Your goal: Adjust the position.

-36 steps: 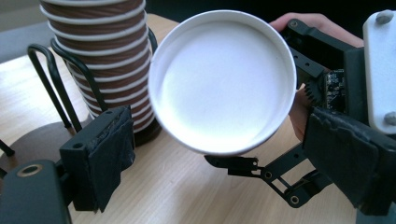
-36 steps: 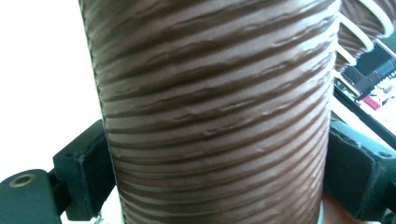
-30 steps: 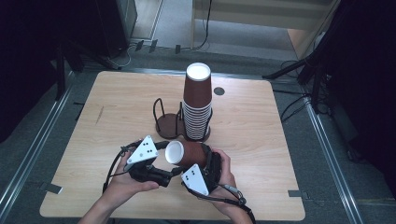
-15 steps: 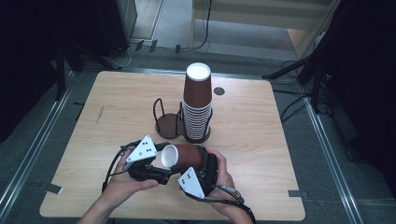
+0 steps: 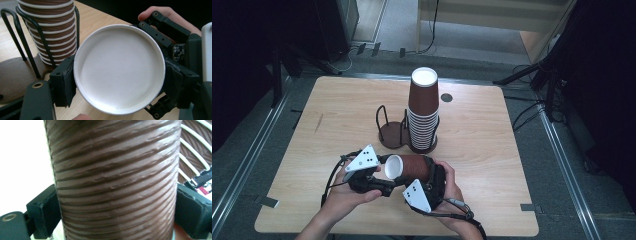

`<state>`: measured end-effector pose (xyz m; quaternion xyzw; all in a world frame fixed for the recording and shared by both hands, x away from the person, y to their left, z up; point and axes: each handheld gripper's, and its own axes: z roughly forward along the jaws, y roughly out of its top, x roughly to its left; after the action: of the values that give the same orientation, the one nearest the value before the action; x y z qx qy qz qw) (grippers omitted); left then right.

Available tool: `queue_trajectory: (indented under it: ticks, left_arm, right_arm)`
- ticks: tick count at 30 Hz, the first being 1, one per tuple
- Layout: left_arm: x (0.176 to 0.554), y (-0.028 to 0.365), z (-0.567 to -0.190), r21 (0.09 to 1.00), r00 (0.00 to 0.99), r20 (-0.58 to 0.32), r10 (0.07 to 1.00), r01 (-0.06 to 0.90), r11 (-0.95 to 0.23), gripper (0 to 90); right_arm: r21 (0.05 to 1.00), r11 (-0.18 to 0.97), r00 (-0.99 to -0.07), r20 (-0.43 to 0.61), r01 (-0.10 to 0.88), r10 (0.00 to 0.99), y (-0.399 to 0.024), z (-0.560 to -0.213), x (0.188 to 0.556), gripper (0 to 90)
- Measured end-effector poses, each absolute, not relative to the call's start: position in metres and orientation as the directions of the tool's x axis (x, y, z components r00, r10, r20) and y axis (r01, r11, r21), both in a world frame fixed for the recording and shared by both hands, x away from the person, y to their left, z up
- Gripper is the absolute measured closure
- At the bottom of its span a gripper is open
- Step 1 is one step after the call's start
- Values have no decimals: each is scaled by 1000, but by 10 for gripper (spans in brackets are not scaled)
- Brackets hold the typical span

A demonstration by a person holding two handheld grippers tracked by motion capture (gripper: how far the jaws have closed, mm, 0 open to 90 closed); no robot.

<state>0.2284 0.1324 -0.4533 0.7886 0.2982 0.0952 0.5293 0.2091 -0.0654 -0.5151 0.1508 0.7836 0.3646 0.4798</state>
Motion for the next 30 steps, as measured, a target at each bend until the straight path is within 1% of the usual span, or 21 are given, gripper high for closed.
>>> queue_trajectory:
  ticks: [6, 7, 8, 11, 18, 22, 30]
  left_arm:
    - [229, 132, -455, 896, 807, -192, 559, 377, -236, 244]
    - [229, 132, -455, 896, 806, -191, 560, 376, -236, 244]
    - [229, 132, -455, 897, 806, -187, 561, 373, -236, 244]
    - [228, 131, -455, 903, 808, -173, 564, 358, -236, 244]
    - [230, 136, -455, 916, 791, -181, 584, 352, -192, 244]
    - [228, 138, -453, 934, 791, -143, 594, 306, -183, 244]
    - [228, 142, -452, 943, 756, -126, 642, 292, -159, 245]
  right_arm:
    - [712, 696, -495, -639, -92, 588, -65, -512, 208, 50]
    - [717, 691, -504, -631, -87, 590, -66, -510, 207, 12]
    - [722, 686, -508, -624, -86, 594, -66, -509, 207, 1]
    - [732, 674, -513, -619, -100, 595, -67, -507, 206, 0]
    - [737, 664, -506, -623, -125, 597, -66, -501, 203, 0]
    - [738, 661, -495, -629, -136, 600, -65, -496, 200, 0]
    - [742, 648, -469, -639, -169, 610, -64, -479, 193, 0]
